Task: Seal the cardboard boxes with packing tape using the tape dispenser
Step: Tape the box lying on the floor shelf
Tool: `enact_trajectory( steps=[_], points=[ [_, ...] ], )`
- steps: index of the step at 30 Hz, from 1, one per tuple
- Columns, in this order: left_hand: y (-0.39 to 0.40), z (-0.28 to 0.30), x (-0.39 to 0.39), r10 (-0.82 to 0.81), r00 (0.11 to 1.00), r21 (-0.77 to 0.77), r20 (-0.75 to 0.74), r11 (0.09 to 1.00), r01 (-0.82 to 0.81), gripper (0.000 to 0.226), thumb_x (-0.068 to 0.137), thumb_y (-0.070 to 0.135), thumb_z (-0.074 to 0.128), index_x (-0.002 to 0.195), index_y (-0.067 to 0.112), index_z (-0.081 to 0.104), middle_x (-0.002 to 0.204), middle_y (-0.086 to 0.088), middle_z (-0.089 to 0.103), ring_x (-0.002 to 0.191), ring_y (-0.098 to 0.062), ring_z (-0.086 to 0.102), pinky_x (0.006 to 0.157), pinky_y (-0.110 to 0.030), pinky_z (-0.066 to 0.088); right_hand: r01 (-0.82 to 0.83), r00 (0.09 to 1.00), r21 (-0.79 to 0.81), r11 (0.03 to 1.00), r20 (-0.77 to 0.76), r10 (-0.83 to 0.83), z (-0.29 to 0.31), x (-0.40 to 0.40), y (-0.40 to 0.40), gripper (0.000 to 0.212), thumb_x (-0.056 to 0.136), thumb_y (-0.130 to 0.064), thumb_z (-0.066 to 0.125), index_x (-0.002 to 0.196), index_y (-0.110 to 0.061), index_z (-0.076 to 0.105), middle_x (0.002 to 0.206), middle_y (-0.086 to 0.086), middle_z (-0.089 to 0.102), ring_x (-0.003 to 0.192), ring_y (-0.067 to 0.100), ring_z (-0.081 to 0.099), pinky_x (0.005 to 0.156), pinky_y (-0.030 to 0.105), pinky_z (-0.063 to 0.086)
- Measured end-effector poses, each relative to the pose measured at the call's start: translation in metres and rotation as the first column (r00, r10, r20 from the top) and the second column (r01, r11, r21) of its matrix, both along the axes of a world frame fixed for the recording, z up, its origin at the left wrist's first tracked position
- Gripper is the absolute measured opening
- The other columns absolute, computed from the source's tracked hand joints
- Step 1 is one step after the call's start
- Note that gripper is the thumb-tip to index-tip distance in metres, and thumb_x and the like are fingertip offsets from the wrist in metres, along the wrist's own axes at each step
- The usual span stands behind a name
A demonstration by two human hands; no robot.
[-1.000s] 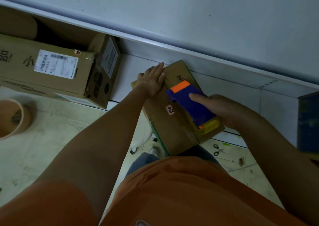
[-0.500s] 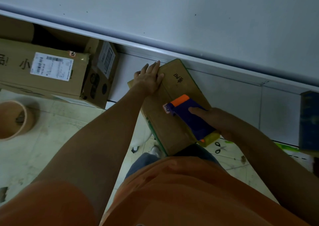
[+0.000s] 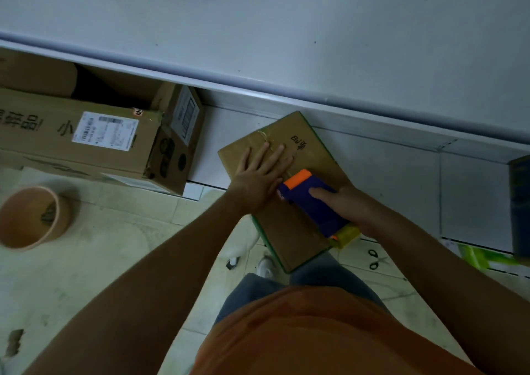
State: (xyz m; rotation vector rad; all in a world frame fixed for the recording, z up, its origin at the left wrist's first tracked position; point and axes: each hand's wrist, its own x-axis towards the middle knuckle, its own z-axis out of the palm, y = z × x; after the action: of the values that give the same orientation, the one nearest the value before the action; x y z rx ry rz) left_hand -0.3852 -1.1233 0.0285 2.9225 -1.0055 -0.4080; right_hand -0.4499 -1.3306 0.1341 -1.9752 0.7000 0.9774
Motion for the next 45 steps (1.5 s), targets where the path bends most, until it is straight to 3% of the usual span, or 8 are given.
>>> enact_trajectory(
  steps=[16,22,28,32,35,38,40,45],
  points=[
    [-0.013,0.015,0.066,0.454,0.882,-0.073,-0.125,0.883,-0.464,0.078,0.102,0.056,0.032,0.159,0.017,-0.003,0.166,-0.007,0.011,0.151,-0.026,0.015,0.119,-0.048,0.014,-0.063,0.995,-0.011,0.998,0.077,0.064,0.001,0.030,-0.002,0.062,0.090,-0.057,0.058,0.121,-0.002,0.056,0.121,0.019,0.063,0.105,0.031,0.062,0.098,0.042,0.050],
    [-0.003,0.013,0.120,0.492,0.792,-0.094,-0.361,0.826,-0.556,0.062,0.096,0.066,0.039,0.124,0.014,0.057,0.130,-0.017,0.058,0.119,-0.035,0.054,0.098,-0.043,0.041,-0.067,0.994,-0.020,0.998,0.080,0.069,-0.007,0.035,-0.005,0.064,0.090,-0.055,0.059,0.127,-0.003,0.053,0.122,0.015,0.059,0.094,0.025,0.057,0.080,0.031,0.047],
    [-0.010,0.003,0.113,0.510,0.834,0.040,-0.212,0.857,-0.514,0.067,0.100,0.065,0.023,0.157,0.030,0.016,0.160,-0.010,0.029,0.146,-0.035,0.026,0.115,-0.055,0.021,-0.036,0.990,-0.043,0.998,0.131,0.041,-0.013,0.029,-0.002,0.065,0.090,-0.054,0.060,0.128,-0.002,0.052,0.129,0.016,0.057,0.087,0.020,0.053,0.068,0.028,0.042],
    [-0.017,-0.001,0.044,0.469,0.883,-0.115,0.018,0.878,-0.464,0.055,0.106,0.046,0.023,0.158,0.037,0.007,0.167,0.001,0.004,0.153,-0.032,-0.003,0.119,-0.061,0.006,-0.056,0.991,-0.024,0.998,0.123,0.059,-0.014,0.027,-0.004,0.066,0.090,-0.056,0.058,0.125,-0.001,0.055,0.113,0.013,0.060,0.078,0.019,0.055,0.057,0.026,0.039],
    [-0.015,-0.009,-0.031,0.678,0.731,-0.206,-0.072,0.707,-0.676,0.060,0.104,0.052,0.030,0.158,0.040,0.008,0.167,-0.002,-0.006,0.152,-0.036,-0.010,0.118,-0.062,0.005,-0.085,0.988,-0.023,0.996,0.130,0.088,-0.015,0.026,-0.005,0.058,0.090,-0.059,0.056,0.114,-0.005,0.059,0.110,0.012,0.064,0.080,0.020,0.058,0.060,0.027,0.040],
    [-0.040,-0.010,-0.103,0.747,0.438,-0.372,-0.500,0.272,-0.887,0.074,0.099,0.052,0.048,0.156,0.043,0.002,0.166,-0.009,-0.008,0.151,-0.036,0.006,0.119,-0.050,0.019,-0.094,0.986,-0.002,0.996,0.137,0.094,-0.013,0.024,-0.004,0.049,0.092,-0.057,0.055,0.108,-0.011,0.059,0.094,0.006,0.063,0.069,0.012,0.055,0.053,0.025,0.036],
    [-0.057,-0.011,-0.125,0.652,0.364,-0.438,-0.665,0.053,-0.897,0.076,0.099,0.047,0.051,0.156,0.043,0.001,0.162,-0.016,0.010,0.146,-0.034,0.026,0.117,-0.044,0.030,-0.108,0.982,-0.006,0.994,0.153,0.107,-0.012,0.022,-0.005,0.045,0.092,-0.056,0.055,0.105,-0.013,0.057,0.084,0.003,0.060,0.067,0.012,0.055,0.052,0.024,0.036],
    [-0.053,-0.017,-0.094,0.634,0.362,-0.396,-0.683,0.095,-0.913,0.071,0.102,0.044,0.047,0.156,0.042,0.002,0.155,-0.020,0.029,0.139,-0.037,0.037,0.114,-0.048,0.034,0.053,0.985,0.204,0.977,0.149,-0.085,-0.014,0.024,-0.011,0.043,0.090,-0.050,0.063,0.113,-0.013,0.059,0.096,0.007,0.069,0.072,0.016,0.064,0.055,0.024,0.046]
  ],
)
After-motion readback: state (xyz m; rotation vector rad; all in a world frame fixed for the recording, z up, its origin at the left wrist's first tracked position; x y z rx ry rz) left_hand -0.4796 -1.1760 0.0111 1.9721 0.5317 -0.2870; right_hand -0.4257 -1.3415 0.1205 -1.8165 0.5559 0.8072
